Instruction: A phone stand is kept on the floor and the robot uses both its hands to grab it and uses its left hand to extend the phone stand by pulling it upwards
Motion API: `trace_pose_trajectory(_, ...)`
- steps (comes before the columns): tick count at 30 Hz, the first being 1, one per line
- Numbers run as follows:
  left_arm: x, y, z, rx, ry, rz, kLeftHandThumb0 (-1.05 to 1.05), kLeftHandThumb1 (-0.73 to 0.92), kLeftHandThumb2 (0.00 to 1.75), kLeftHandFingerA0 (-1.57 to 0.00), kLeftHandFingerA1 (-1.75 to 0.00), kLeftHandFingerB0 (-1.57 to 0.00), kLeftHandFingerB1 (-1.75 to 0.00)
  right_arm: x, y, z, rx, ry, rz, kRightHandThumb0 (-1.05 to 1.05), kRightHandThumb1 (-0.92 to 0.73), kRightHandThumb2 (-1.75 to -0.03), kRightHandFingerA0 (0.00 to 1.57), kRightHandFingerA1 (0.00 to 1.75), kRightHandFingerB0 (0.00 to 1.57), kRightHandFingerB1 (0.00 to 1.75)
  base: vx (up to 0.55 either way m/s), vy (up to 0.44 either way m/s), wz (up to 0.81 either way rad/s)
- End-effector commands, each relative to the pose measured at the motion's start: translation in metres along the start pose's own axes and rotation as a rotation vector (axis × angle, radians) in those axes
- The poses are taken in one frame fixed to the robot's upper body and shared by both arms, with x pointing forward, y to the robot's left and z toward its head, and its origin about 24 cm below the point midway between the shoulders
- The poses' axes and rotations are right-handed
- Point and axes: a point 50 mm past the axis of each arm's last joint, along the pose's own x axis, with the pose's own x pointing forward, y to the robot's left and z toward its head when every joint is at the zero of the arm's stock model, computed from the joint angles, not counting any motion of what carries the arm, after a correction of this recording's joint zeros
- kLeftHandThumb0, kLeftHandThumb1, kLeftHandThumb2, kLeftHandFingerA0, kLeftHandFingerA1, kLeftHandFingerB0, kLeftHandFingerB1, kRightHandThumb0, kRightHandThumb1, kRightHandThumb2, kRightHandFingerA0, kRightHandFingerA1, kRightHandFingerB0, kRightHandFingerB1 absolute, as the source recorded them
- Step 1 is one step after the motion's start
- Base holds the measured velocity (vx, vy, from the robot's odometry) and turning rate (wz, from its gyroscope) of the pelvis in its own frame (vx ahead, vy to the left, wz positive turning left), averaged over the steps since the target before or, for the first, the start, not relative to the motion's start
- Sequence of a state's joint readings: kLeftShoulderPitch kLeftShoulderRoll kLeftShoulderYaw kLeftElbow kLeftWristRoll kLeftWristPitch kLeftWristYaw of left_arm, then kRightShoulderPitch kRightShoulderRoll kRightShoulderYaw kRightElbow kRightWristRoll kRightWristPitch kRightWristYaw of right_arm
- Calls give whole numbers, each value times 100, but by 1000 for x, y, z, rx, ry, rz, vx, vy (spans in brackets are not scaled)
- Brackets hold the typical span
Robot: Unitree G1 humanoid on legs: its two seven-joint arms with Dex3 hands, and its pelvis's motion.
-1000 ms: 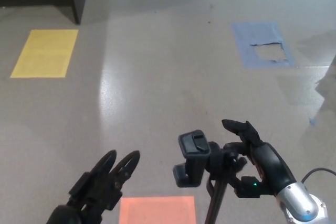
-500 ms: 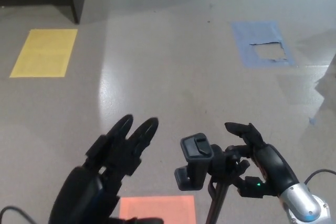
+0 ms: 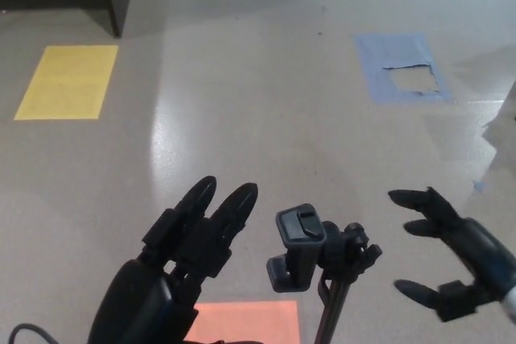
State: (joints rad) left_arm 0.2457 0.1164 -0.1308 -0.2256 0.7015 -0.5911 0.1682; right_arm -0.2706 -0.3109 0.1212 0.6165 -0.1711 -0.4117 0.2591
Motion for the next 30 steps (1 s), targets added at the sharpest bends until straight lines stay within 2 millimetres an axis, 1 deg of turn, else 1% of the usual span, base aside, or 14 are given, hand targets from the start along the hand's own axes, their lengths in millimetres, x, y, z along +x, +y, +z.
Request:
trace_pose_trajectory(1,-4,-2,0,10,12,16,-98,58,96,0,0,0,-9,-19,-19,-8,-41,51,22,-105,-65,-66,9,97,0,64,0,0,0)
trace_pose_trajectory(2,-5,-4,0,6,13,19,-99,58,96,0,0,0,-9,-22,-21,-9,-49,55,27,-41,3,-81,10,62,11,62,0,0,0)
trace_pose_trajectory(3,-5,-7,0,6,19,22,-98,58,96,0,0,0,-9,-28,-22,-9,-61,62,44,-105,-46,-98,16,84,2,56,0,0,0)
trace_pose_trajectory(7,-5,-9,0,9,23,35,-97,57,96,0,0,0,-9,-37,-14,-7,-115,56,102,-105,-46,-99,21,84,4,58,0,0,0)
trace_pose_trajectory(8,-4,-13,-1,24,20,38,-98,58,96,0,0,0,-6,-42,-8,-7,-112,58,137,-105,-61,-65,21,90,0,71,0,0,0)
trace_pose_trajectory(13,10,-16,-6,69,-6,66,-100,59,97,0,0,0,-5,-43,8,-1,-97,41,205,-105,-59,-64,15,91,0,67,0,0,0)
trace_pose_trajectory(15,14,-17,-8,73,-24,87,-99,58,96,0,0,0,-5,-42,13,2,-77,29,217,-105,-47,-94,12,82,1,53,0,0,0)
trace_pose_trajectory(16,22,-18,-10,44,-18,127,-94,62,60,0,0,0,-9,-38,18,5,-67,24,225,-103,-49,-93,0,79,0,37,0,0,0)
trace_pose_trajectory(17,25,-19,-10,25,0,148,-94,62,59,0,0,0,-5,-38,23,7,-63,15,234,-105,-54,-66,0,82,0,30,0,0,0)
trace_pose_trajectory(22,39,-20,-10,0,-9,201,-91,52,89,0,0,0,-9,-32,53,17,-46,-32,262,-105,-42,-88,0,42,0,29,0,0,0)
trace_pose_trajectory(23,44,-20,-9,19,-15,221,-91,53,89,0,0,0,-8,-31,62,18,-31,-32,272,-105,-51,-60,0,35,0,11,0,0,0)
trace_pose_trajectory(25,49,-19,-8,21,-24,237,-87,67,63,0,0,0,0,-28,70,19,-11,-30,283,-105,-51,-58,0,26,0,13,0,0,0)
trace_pose_trajectory(29,65,-17,-5,20,-51,269,-91,54,89,0,0,0,-7,-14,91,26,-7,-74,323,-105,-59,-61,0,68,0,12,0,0,0)
trace_pose_trajectory(30,67,-17,-5,19,-54,270,-91,54,87,0,0,0,-5,-11,94,28,-2,-82,330,-105,-42,-87,0,77,0,40,0,0,0)
